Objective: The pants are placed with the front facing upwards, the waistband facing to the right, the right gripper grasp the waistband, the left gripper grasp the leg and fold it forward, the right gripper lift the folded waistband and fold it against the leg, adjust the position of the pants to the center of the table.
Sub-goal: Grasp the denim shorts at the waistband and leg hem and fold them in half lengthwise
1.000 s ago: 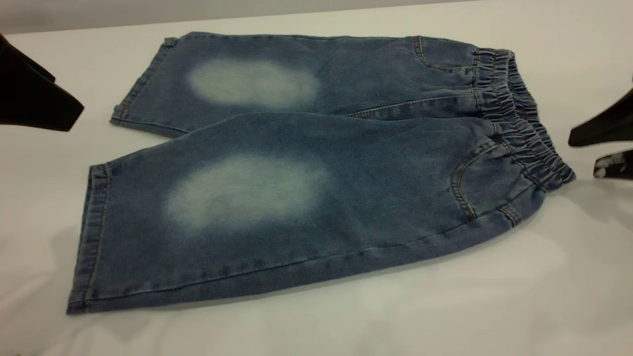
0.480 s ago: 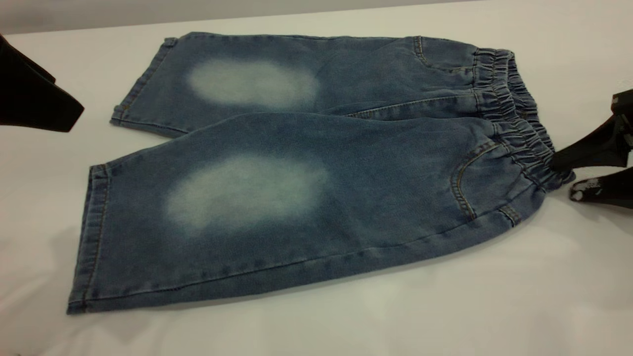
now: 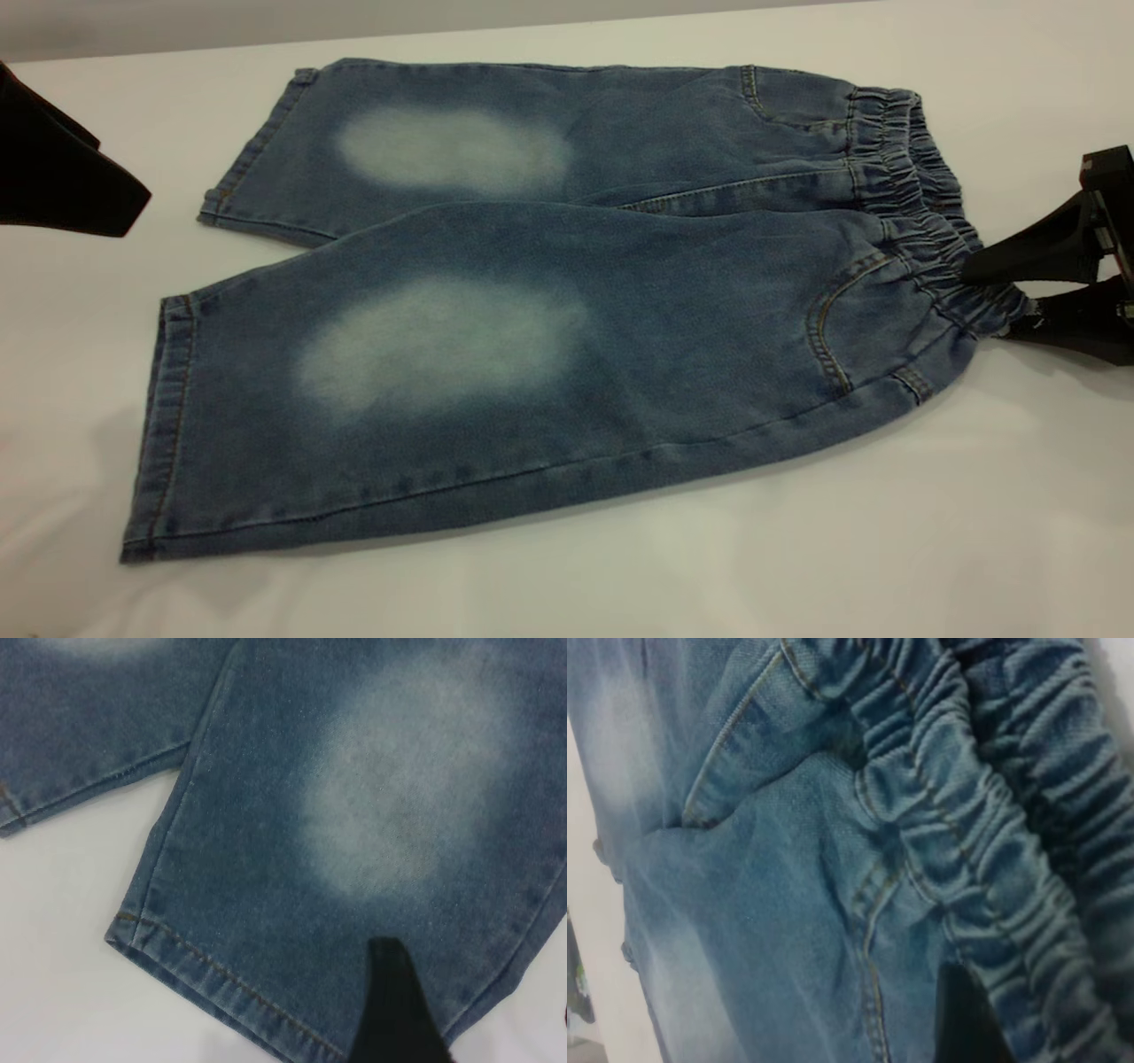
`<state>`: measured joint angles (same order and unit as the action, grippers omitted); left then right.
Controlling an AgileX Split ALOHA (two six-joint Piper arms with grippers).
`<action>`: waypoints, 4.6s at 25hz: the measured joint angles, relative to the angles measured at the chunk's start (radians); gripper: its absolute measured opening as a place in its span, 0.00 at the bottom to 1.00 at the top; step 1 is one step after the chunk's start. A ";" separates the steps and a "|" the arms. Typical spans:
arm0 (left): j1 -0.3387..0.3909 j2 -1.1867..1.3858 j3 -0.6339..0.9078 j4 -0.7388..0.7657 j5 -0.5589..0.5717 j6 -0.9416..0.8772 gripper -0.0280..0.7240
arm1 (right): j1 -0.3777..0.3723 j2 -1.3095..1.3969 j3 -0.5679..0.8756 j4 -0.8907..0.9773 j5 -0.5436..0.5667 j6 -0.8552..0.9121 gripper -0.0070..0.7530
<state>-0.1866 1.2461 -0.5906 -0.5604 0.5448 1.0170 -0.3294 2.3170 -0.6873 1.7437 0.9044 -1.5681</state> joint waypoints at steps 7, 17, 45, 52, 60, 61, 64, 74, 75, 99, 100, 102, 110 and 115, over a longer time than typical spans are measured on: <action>0.000 0.062 0.022 0.052 0.007 0.000 0.57 | 0.000 0.002 0.000 0.001 -0.022 -0.001 0.35; 0.000 0.236 0.031 0.132 -0.014 -0.003 0.57 | 0.001 0.004 0.000 0.002 -0.070 -0.001 0.07; -0.078 0.627 0.031 0.303 -0.189 0.052 0.57 | 0.000 0.006 0.001 0.002 -0.017 -0.003 0.05; -0.078 0.672 0.031 0.307 -0.246 0.051 0.57 | 0.000 0.006 0.001 0.002 -0.013 -0.001 0.05; -0.078 0.698 0.029 0.330 -0.253 0.053 0.44 | 0.000 0.006 0.001 0.002 -0.006 -0.002 0.05; -0.078 0.699 0.029 0.334 -0.258 0.053 0.40 | 0.000 0.006 0.001 0.002 0.003 -0.002 0.05; -0.078 0.701 0.029 0.334 -0.256 0.053 0.23 | 0.000 0.007 0.002 0.002 0.032 -0.002 0.05; -0.078 0.646 0.034 0.325 -0.182 0.052 0.12 | 0.000 0.009 0.050 0.002 0.105 -0.001 0.06; -0.078 0.625 0.034 0.326 -0.182 0.052 0.12 | 0.000 0.009 0.067 0.002 0.107 -0.001 0.06; -0.074 0.107 0.111 0.380 -0.425 0.044 0.12 | -0.094 -0.215 0.348 0.001 0.267 -0.001 0.06; -0.074 0.108 0.104 0.380 -0.452 0.044 0.12 | -0.094 -0.215 0.347 0.001 0.286 -0.001 0.06; -0.074 0.108 0.082 0.379 -0.516 0.044 0.12 | -0.094 -0.215 0.345 0.001 0.312 -0.001 0.06; -0.012 0.160 -0.015 0.379 -0.637 0.073 0.12 | -0.093 -0.214 0.282 -0.002 0.317 -0.001 0.06; 0.008 0.278 -0.104 0.379 -0.672 0.108 0.12 | -0.089 -0.212 0.219 -0.003 0.318 -0.001 0.06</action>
<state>-0.1789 1.5242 -0.6949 -0.1818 -0.1268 1.1253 -0.4186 2.1047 -0.4679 1.7403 1.2227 -1.5695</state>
